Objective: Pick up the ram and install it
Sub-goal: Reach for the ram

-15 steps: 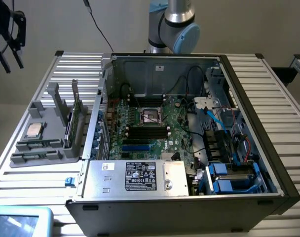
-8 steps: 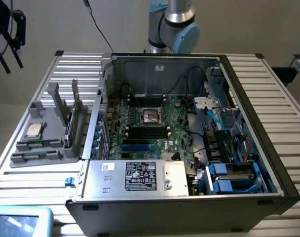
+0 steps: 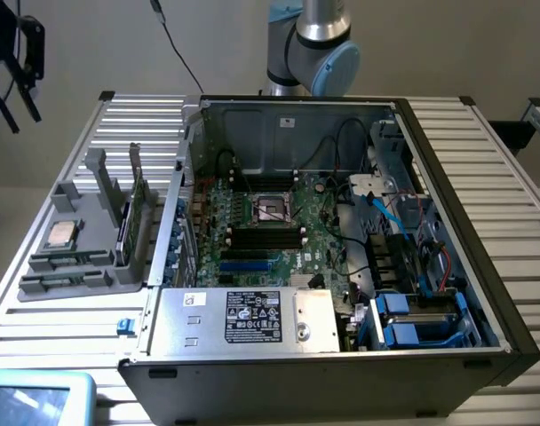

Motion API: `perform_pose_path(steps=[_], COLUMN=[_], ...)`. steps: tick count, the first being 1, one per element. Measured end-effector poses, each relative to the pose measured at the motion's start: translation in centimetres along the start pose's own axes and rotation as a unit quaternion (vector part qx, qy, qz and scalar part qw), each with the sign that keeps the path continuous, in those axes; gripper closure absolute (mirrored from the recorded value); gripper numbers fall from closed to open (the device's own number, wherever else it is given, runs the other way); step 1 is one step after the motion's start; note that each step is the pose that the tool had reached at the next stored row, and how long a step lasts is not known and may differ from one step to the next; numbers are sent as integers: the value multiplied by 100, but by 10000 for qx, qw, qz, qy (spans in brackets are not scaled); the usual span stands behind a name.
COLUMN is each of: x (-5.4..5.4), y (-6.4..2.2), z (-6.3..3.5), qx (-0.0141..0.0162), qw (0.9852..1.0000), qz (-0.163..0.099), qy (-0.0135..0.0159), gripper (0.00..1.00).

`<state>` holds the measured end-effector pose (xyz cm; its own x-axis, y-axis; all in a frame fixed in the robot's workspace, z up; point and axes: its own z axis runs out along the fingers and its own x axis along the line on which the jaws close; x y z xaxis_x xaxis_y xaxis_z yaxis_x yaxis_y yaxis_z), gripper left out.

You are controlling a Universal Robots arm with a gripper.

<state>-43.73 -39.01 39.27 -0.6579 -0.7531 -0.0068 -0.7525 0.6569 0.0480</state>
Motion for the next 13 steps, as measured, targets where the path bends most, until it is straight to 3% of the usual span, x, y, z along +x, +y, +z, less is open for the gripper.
perform_pose_path(steps=[3, 7, 13], x=[0, 1, 1], y=[1, 1, 1], z=[0, 1, 0], qx=[-2, -4, -8], qw=[9996, 9980, 9930], qz=[-272, -637, -1176], qy=[13, 30, 57], gripper=[65, 65, 65])
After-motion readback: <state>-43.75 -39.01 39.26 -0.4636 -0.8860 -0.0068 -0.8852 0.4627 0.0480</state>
